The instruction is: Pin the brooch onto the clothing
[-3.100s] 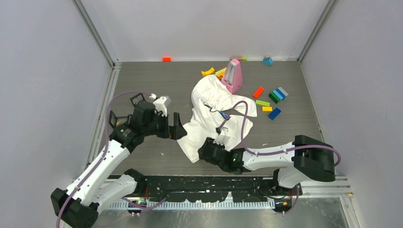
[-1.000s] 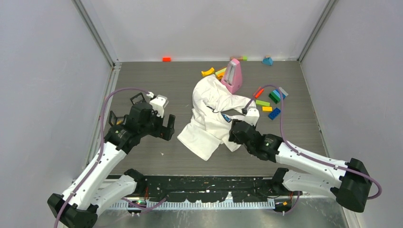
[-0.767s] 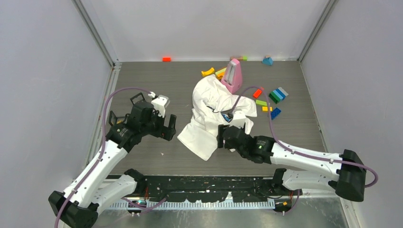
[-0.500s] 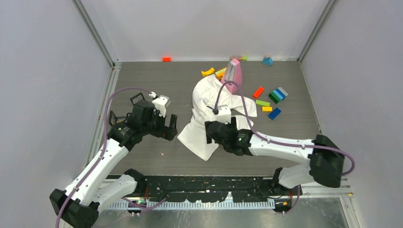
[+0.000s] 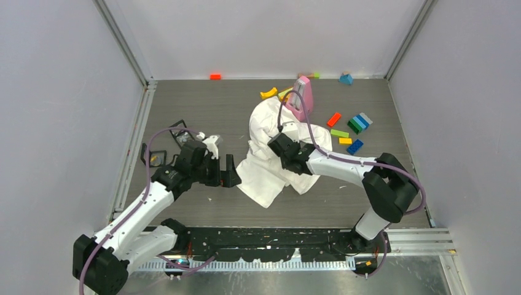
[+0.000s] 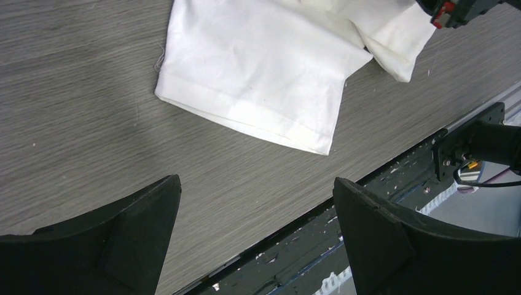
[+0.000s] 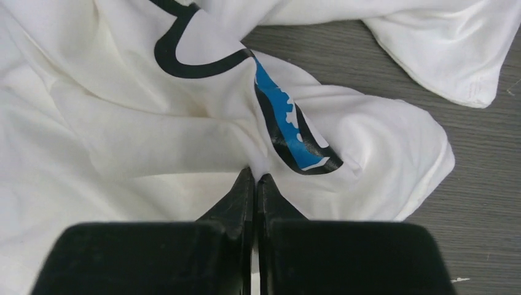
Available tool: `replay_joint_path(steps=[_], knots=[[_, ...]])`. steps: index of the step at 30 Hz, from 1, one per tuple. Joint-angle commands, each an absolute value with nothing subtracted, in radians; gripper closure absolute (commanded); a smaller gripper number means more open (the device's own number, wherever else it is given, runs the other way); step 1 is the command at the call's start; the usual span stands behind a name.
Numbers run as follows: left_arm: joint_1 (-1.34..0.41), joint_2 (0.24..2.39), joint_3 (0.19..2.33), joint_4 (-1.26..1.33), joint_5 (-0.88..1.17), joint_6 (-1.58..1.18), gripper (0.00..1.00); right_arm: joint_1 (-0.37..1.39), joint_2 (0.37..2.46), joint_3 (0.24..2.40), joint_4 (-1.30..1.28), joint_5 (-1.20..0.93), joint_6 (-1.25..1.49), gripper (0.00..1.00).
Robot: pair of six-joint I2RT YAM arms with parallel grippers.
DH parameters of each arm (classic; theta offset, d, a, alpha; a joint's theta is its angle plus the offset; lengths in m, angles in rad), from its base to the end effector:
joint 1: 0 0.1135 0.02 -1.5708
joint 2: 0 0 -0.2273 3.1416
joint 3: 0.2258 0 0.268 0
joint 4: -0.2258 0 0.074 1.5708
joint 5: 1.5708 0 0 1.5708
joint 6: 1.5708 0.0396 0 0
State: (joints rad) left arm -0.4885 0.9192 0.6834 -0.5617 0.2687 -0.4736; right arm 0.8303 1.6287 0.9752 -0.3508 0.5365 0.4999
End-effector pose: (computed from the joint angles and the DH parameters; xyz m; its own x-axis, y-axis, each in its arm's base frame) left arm 0.1968 -0.1165 0.2113 -0.8434 -0.0497 -0.5350 0.2602 0.8334 -0.4876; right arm 0.2409 0.2336 0.1381 -0.7150 -0.1716 -0.6777 -0.1215 0.9852 -0.1213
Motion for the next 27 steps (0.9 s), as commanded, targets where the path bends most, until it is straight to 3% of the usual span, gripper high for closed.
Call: replay_joint_path(steps=[1,8,14,21,27], knots=[[-0.484,0.915,0.736,-0.49,0.284,-0.492,0.02,0.829,1.488,1.144,-0.475,0.569,0.431,0.99],[-0.484,0.977,0.818,-0.442,0.303,-0.499,0.02,0.821,1.328,1.564,-0.722,0.708,0.223,1.0],[-0.485,1.028,0.871,-0.34,0.392,-0.479,0.02,0.821,1.286,1.971,-0.794,0.659,0.122,1.0],[-0.487,1.121,0.832,-0.207,0.526,-0.449,0.02,0.821,1.256,2.106,-0.757,0.594,0.111,1.0],[-0.574,1.189,0.666,0.192,0.609,-0.613,0.02,0.821,1.217,2.056,-0.707,0.596,0.132,1.0]])
